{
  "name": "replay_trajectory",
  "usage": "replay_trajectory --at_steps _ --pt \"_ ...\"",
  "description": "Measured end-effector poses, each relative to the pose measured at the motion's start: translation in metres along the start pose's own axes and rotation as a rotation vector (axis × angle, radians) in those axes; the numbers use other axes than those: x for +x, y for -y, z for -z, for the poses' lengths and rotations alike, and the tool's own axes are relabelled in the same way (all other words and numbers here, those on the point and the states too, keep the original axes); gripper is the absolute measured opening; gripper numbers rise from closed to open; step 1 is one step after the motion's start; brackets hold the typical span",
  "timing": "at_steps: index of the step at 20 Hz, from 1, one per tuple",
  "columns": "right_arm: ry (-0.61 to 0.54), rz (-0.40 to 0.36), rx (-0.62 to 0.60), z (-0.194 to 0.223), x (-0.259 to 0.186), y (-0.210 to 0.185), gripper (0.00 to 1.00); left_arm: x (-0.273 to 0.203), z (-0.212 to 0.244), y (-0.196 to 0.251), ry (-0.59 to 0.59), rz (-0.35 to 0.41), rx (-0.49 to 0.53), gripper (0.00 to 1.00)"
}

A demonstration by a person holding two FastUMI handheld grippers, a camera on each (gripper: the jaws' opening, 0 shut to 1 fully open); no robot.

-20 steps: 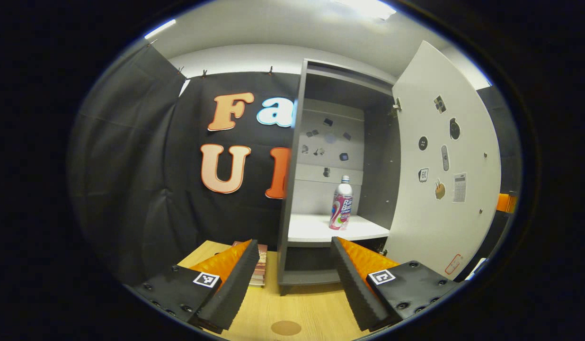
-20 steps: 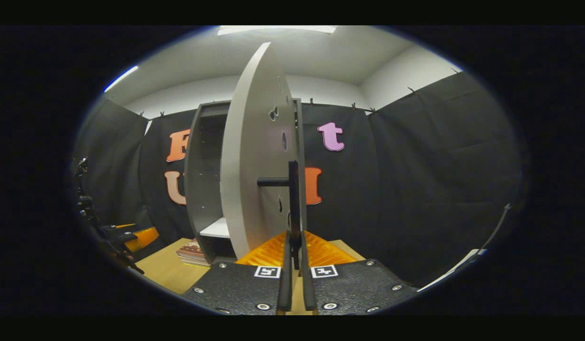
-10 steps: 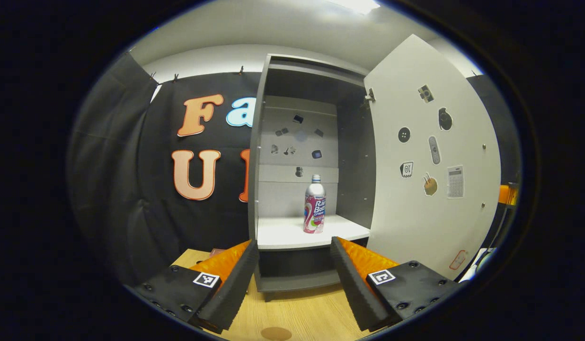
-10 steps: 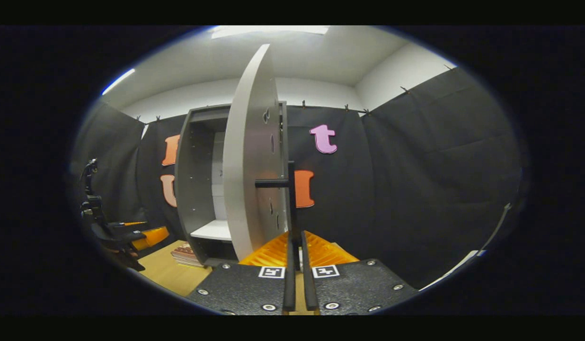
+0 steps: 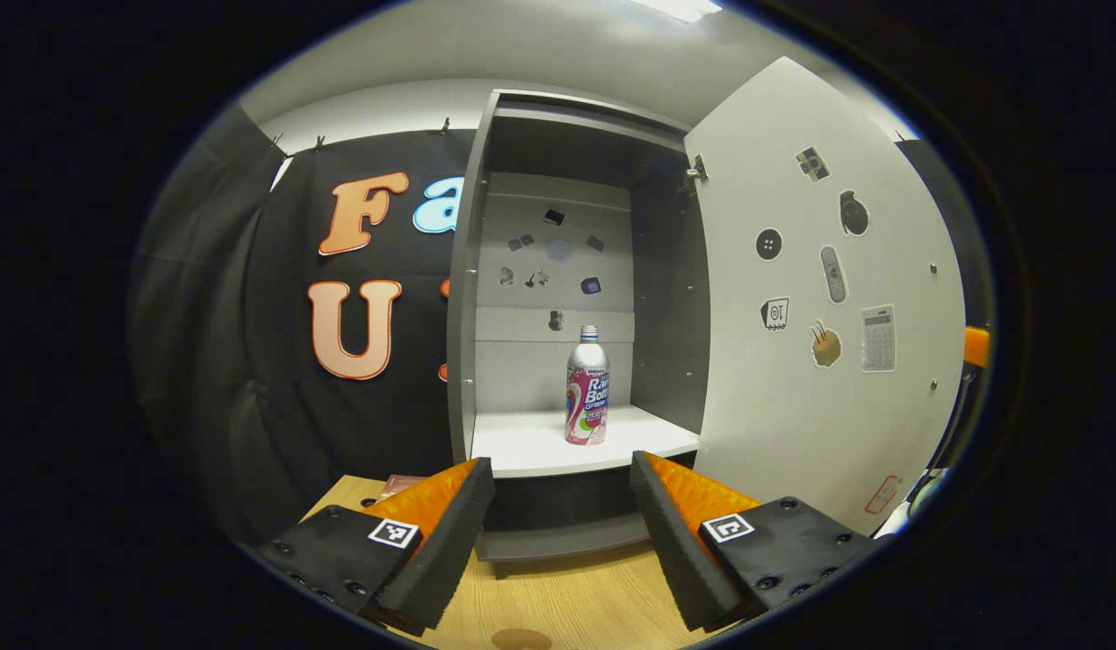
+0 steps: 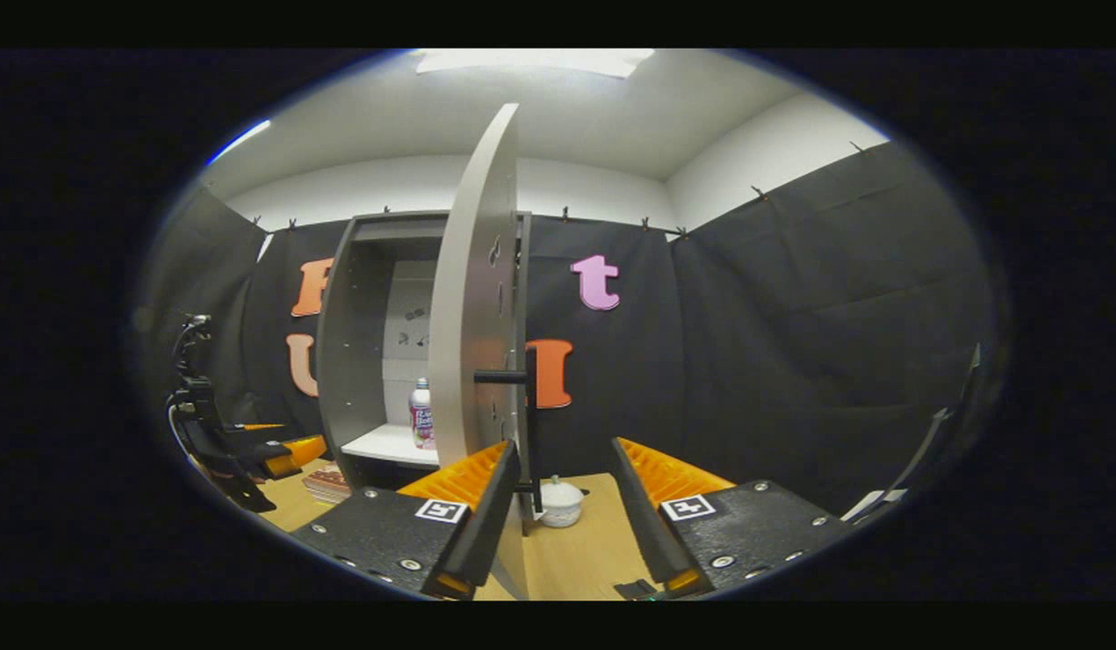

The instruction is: Open the cabinet door with the right hand, grasp the bottle in the cabinet with the left hand and place it on the coaster, then close the cabinet door with the right hand.

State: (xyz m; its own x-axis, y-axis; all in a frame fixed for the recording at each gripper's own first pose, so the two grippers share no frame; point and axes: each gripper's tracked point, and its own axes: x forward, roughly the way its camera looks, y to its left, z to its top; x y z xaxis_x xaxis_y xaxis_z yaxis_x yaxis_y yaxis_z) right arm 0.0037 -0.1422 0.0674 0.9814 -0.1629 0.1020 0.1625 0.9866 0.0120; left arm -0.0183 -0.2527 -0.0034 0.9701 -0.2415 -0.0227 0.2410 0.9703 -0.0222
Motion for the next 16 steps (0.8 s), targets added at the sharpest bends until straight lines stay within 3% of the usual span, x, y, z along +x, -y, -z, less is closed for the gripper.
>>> replay_trajectory --at_steps 1,3,4,11,13,16 --pt "0.002 0.021 -0.009 -0.001 -0.003 0.004 0.71 0.005 0.000 0.002 0.000 0.010 0.000 0.98" --pt "-0.006 0.064 -0.023 -0.002 -0.006 0.011 0.84 0.015 0.000 0.008 0.004 0.032 0.000 0.98" --pt "-0.004 0.062 -0.021 -0.003 -0.009 0.008 0.80 0.021 0.000 0.012 0.007 0.043 0.002 0.98" --pt "-0.031 0.043 -0.014 0.003 -0.017 -0.013 0.89 0.073 0.003 0.035 0.003 0.132 0.005 0.98" --pt "-0.030 0.024 -0.029 0.003 -0.019 -0.038 0.94 0.094 0.009 0.036 -0.005 0.152 0.010 0.98" --pt "-0.025 0.004 -0.053 0.007 -0.005 -0.076 0.90 0.130 0.015 0.032 -0.016 0.169 -0.001 0.98"
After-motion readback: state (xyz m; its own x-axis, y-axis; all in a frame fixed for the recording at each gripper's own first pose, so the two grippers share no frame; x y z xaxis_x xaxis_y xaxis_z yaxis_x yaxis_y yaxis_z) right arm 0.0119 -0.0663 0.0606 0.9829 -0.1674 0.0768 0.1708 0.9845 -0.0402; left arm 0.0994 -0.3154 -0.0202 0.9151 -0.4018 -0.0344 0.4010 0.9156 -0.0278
